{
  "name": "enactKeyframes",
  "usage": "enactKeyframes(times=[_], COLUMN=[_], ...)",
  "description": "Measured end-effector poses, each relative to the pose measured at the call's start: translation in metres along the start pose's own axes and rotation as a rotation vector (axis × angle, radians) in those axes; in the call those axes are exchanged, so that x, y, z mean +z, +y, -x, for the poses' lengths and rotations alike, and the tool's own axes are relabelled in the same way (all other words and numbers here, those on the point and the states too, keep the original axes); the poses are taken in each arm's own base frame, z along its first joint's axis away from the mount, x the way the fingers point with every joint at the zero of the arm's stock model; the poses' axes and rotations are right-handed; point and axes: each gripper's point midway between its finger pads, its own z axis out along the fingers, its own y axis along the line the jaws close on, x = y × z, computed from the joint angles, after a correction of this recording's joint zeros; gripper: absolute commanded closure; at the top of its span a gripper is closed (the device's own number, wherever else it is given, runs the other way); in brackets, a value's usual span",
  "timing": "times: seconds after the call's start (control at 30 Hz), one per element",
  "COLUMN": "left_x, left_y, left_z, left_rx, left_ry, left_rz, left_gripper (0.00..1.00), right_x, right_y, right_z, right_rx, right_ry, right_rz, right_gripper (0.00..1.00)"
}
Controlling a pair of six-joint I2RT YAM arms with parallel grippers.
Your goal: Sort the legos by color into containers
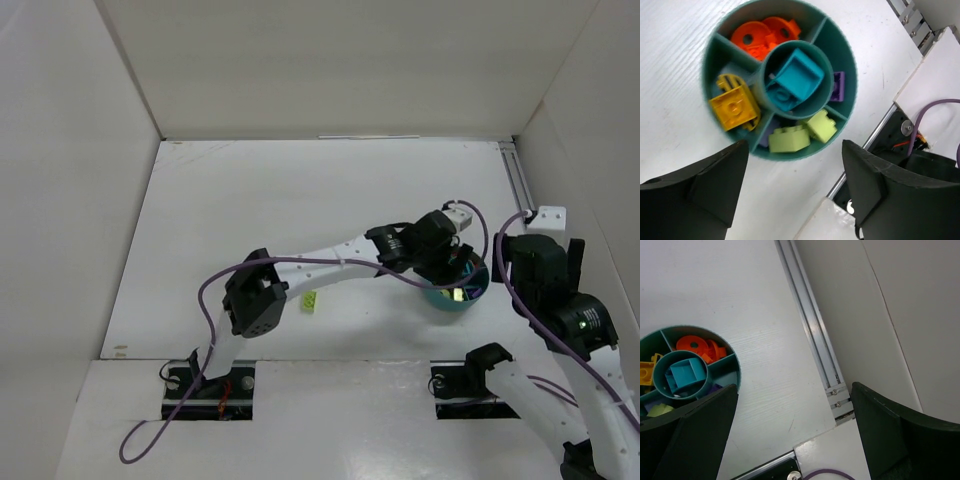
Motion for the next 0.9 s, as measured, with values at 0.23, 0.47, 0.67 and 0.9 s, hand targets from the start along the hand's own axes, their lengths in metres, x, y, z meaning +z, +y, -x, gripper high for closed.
enactKeyframes(times=[0.23, 0.47, 0.67, 0.9], left_x=[-0.085, -0.175, -0.184, -0.179], left_y=[0.109, 0.213, 0.247, 0.255], left_z=[-0.014, -0.069, -0.156, -0.185], left_rx=[-0.199, -0.491, -0.607, -0.637], left_ry=[-0.048, -0.128, 0.002, 0.053], left_rz=[0.212, 0.498, 0.674, 0.713], left_gripper=[0.09, 0.13, 0.32, 0.36], right_x=[0.005, 0.01, 0.017, 0.02], right_y=[0.017, 0.032, 0.046, 0.053], right_z=[0.004, 0.0, -0.001, -0.006], right_rx=[-0.038, -0.083, -0.125, -0.145], right_ry=[-0.022, -0.014, 0.009, 0.022], right_rz=[0.079, 0.139, 0.176, 0.206], right_gripper=[0.0, 0.0, 0.0, 0.0])
